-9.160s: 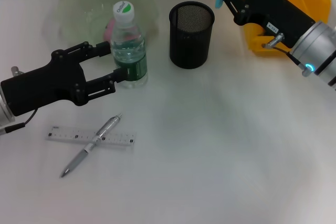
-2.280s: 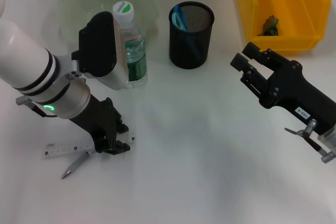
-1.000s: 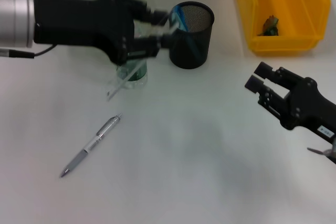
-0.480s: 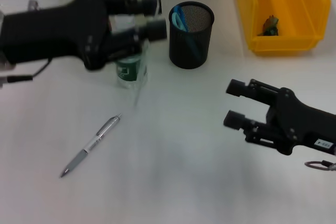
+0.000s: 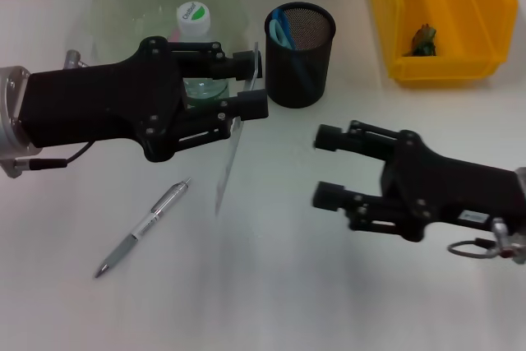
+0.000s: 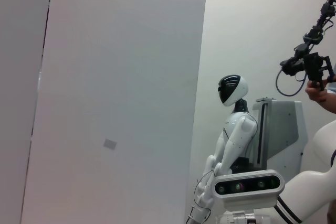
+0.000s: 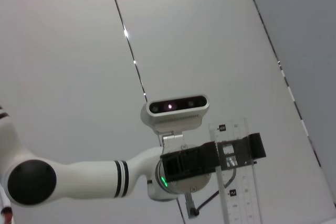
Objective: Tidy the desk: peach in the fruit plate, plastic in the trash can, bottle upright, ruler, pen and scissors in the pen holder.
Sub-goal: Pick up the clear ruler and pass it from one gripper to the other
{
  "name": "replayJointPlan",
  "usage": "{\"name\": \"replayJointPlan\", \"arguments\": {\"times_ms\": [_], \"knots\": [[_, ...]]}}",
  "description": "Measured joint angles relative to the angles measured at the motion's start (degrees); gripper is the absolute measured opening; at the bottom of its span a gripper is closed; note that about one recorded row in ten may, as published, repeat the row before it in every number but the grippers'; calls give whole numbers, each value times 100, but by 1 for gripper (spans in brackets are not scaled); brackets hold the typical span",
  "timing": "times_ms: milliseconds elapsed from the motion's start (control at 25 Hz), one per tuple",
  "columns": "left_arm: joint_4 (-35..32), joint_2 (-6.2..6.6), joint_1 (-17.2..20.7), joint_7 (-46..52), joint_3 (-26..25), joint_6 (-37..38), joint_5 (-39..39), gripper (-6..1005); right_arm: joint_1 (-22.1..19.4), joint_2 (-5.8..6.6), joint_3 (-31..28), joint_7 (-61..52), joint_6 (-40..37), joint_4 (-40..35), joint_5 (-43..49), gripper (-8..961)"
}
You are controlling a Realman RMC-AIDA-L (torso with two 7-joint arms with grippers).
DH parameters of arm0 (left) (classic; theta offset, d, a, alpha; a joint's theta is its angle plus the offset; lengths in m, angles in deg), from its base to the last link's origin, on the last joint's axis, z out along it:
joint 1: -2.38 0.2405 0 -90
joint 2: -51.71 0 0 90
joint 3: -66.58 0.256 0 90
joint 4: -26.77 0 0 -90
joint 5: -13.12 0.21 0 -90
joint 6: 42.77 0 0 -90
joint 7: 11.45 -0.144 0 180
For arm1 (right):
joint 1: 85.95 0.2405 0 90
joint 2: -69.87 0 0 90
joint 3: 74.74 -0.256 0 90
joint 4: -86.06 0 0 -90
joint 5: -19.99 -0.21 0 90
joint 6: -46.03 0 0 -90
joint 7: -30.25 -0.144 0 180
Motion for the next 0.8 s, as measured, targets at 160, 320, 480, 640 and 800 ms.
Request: {"name": "replayJointPlan", "arguments": {"times_ms": [160,320,480,640,800], "knots": [[6,-4,-45,15,2,5,-6,442,31,-133,-21,-517,520,-694,653,751],[8,-5,-62,35,-17,6,-39,445,-29,-206,-73,-576,690,-987,743,751],[14,-20,-61,47,-44,16,-58,449,-82,-287,-320,-601,722,-1199,747,773],[88,-41,-58,27,-30,19,-68,452,-67,-373,-368,-584,719,-1406,751,795],[234,-44,-74,-13,-14,19,-109,456,-25,-408,-370,-565,765,-1426,756,814]]}}
